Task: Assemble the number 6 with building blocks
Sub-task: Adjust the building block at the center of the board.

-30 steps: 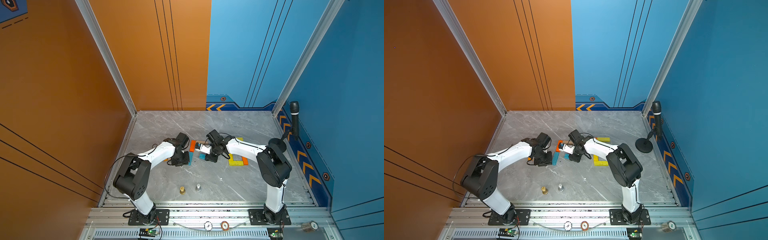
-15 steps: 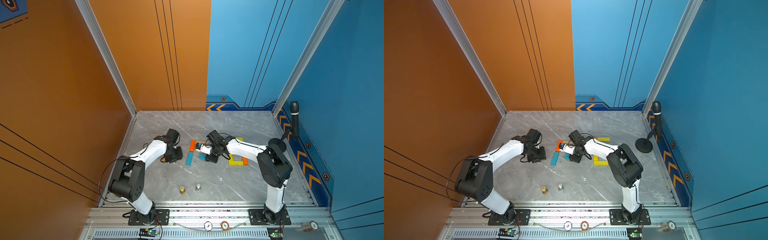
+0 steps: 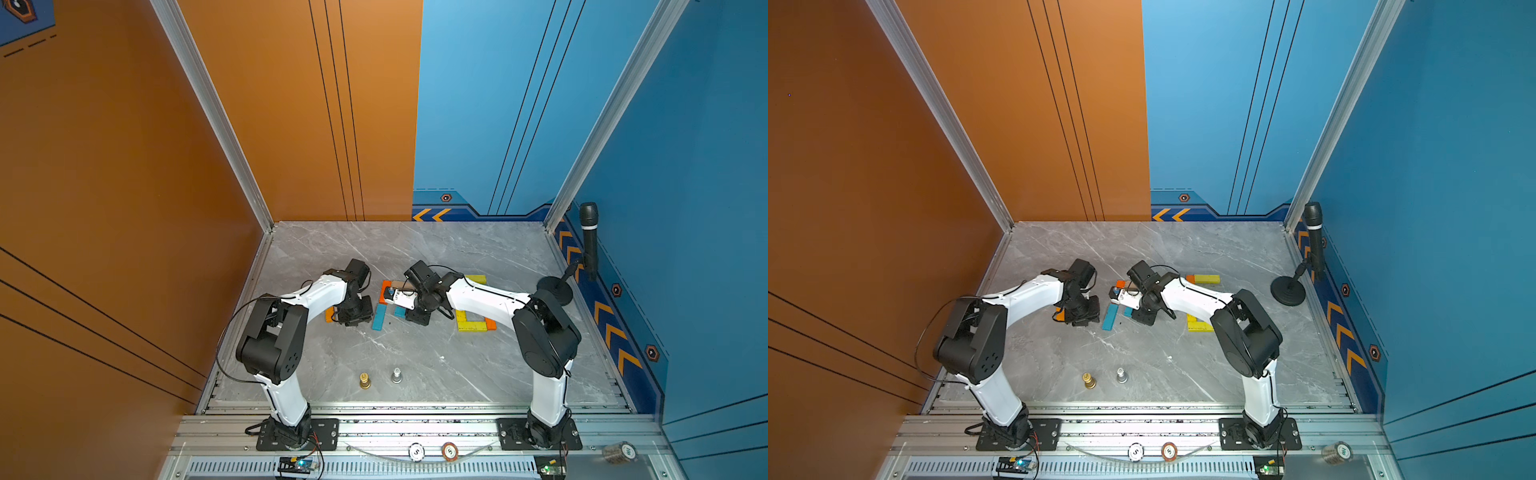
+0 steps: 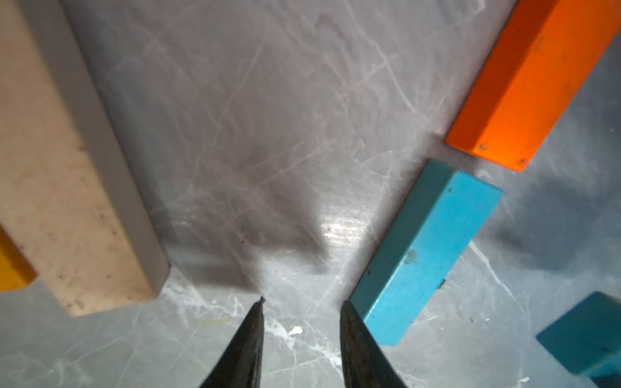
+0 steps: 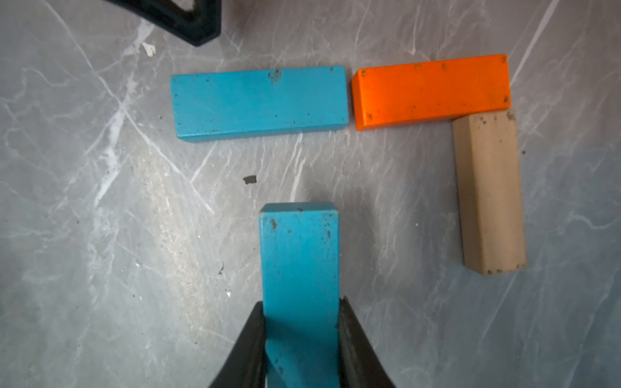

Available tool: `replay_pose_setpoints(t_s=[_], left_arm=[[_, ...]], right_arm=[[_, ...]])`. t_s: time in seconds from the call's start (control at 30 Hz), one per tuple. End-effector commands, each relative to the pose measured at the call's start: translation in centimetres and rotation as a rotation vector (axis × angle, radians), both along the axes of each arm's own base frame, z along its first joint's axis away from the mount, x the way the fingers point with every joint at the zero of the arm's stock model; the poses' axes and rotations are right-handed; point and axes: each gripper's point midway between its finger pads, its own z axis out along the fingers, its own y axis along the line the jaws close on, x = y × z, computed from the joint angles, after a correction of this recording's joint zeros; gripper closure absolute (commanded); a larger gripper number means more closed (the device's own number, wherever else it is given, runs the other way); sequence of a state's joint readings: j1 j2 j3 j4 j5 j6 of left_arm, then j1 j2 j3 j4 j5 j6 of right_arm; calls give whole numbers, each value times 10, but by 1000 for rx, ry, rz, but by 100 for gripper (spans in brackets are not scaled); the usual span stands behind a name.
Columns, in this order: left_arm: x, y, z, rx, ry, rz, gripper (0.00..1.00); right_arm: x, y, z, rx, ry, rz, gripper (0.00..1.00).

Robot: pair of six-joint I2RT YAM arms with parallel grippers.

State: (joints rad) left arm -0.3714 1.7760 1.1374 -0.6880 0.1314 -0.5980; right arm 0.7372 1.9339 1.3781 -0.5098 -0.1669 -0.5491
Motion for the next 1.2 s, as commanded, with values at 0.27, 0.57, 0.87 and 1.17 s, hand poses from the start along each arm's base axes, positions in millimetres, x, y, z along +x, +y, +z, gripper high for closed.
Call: replay_pose_setpoints(t_s=[0.27, 0.57, 0.87, 1.17], left_arm=[[14, -7, -8, 12, 12, -21, 61], [18, -14, -14, -13, 23, -20, 61], [16, -19, -15, -44, 29, -11, 61], [17, -22, -13, -61, 27, -1, 61]], right_arm=[[0, -4, -9, -44, 18, -21, 73], [1, -3, -15, -52, 26, -24, 73], [2, -1, -22, -67, 36, -21, 73], [2, 1, -26, -70, 41, -19, 73]])
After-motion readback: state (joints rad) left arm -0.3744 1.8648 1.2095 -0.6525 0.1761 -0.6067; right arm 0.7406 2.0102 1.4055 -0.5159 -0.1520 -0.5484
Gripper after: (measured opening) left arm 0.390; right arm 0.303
